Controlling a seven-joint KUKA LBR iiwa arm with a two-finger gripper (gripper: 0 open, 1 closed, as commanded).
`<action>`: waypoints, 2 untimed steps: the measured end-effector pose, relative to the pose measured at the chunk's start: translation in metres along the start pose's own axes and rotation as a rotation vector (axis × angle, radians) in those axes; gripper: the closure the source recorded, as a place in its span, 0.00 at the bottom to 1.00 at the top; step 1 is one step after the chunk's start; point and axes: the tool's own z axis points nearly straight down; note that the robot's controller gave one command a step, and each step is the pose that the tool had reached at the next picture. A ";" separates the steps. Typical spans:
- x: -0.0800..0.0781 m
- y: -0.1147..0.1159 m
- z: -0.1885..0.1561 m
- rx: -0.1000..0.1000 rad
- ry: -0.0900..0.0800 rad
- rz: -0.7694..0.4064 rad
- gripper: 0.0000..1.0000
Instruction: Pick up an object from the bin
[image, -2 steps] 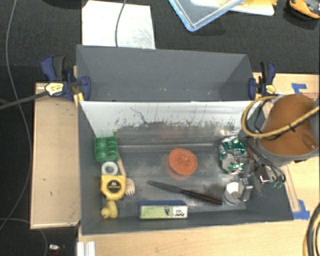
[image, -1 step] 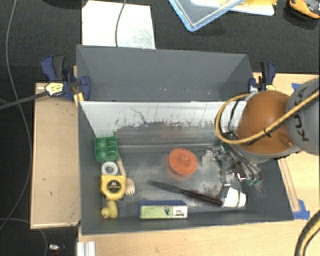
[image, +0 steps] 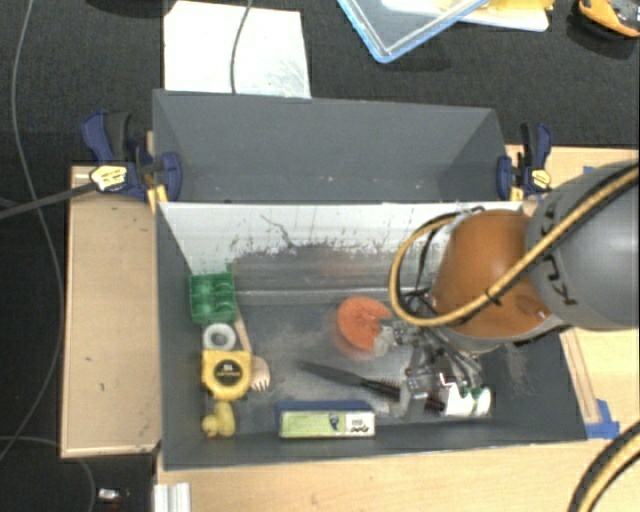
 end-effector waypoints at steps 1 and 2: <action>0.003 -0.003 0.062 0.008 -0.021 -0.084 0.00; 0.004 -0.028 0.061 0.006 -0.020 -0.110 1.00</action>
Offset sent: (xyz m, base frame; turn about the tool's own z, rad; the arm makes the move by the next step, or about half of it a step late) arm -0.0025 -0.0279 -0.0615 -0.1086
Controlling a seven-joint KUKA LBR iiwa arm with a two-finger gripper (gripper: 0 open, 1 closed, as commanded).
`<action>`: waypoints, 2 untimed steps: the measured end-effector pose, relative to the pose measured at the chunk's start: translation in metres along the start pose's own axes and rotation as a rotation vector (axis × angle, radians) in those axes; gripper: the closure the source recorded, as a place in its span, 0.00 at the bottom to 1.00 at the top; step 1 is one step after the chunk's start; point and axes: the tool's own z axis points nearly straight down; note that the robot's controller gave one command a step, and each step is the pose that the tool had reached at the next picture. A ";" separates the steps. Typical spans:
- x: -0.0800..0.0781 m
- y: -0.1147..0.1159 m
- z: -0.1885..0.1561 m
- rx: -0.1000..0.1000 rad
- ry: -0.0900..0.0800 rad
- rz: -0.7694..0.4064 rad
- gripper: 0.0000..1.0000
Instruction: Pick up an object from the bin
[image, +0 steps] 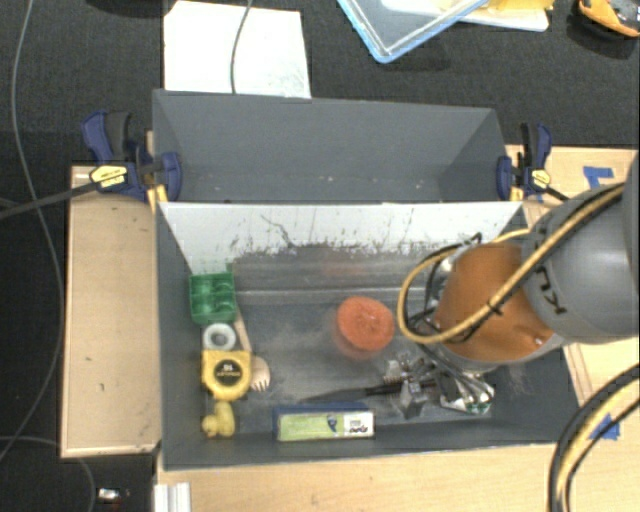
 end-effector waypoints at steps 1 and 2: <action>0.000 0.000 0.000 0.000 0.000 0.000 1.00; 0.000 0.000 -0.018 0.000 -0.001 -0.002 1.00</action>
Offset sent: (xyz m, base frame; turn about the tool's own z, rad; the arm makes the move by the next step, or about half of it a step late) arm 0.0000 0.0001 0.0289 -0.0002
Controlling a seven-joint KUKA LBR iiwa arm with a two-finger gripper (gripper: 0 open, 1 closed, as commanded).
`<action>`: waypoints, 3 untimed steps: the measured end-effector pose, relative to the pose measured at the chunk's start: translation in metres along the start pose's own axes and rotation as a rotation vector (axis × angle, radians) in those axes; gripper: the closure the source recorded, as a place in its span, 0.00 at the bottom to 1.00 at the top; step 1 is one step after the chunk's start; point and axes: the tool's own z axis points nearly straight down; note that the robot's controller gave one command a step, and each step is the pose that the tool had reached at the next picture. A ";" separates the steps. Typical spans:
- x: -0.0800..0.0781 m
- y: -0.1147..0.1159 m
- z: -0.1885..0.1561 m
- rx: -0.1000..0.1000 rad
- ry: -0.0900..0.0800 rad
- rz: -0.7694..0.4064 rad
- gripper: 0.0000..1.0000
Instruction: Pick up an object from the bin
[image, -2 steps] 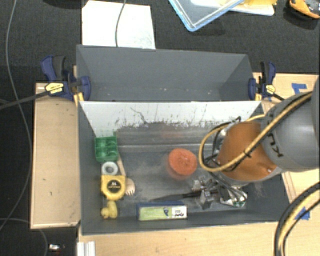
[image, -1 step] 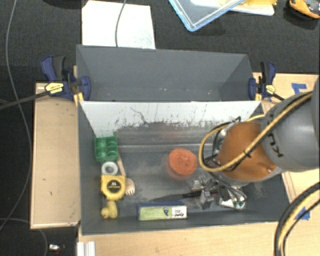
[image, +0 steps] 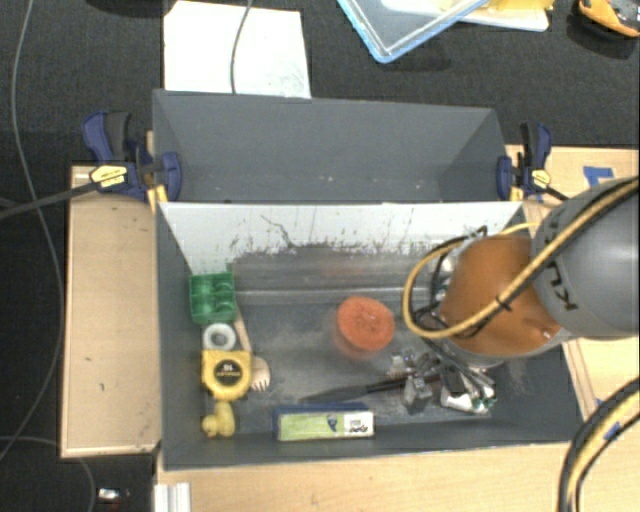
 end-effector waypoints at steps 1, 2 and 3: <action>-0.001 0.000 -0.009 0.000 -0.002 -0.002 1.00; 0.001 0.000 -0.030 -0.002 0.007 -0.002 1.00; 0.000 0.000 -0.067 -0.001 0.005 -0.003 1.00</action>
Offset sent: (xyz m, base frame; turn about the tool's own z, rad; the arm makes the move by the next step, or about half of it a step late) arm 0.0007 0.0001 0.0751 -0.0010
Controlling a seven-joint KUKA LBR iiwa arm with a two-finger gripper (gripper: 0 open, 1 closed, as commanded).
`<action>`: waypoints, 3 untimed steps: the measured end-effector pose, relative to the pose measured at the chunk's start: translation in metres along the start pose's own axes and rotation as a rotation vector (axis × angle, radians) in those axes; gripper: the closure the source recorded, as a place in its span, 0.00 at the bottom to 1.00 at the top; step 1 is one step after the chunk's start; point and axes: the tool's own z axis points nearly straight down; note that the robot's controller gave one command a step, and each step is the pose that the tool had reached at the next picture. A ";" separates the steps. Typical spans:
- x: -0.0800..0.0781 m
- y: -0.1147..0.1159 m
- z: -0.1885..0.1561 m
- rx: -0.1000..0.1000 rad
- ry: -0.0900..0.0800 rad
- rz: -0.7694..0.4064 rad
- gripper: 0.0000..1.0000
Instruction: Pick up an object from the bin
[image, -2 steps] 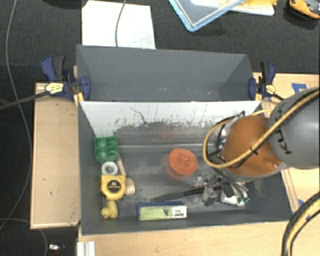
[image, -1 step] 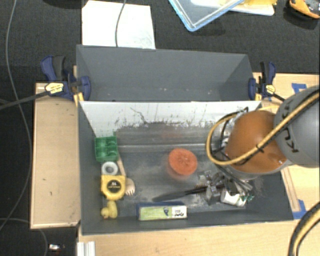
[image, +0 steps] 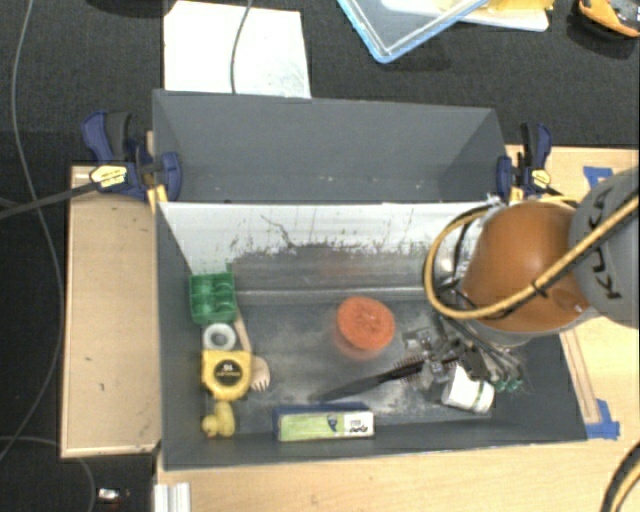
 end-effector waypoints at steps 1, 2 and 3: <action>-0.002 -0.001 -0.026 0.002 -0.008 -0.001 1.00; -0.002 0.000 -0.030 0.002 -0.009 -0.001 1.00; -0.002 0.000 -0.040 0.002 -0.009 -0.002 1.00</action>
Offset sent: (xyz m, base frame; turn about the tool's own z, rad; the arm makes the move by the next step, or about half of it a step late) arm 0.0006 0.0000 0.0300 -0.0002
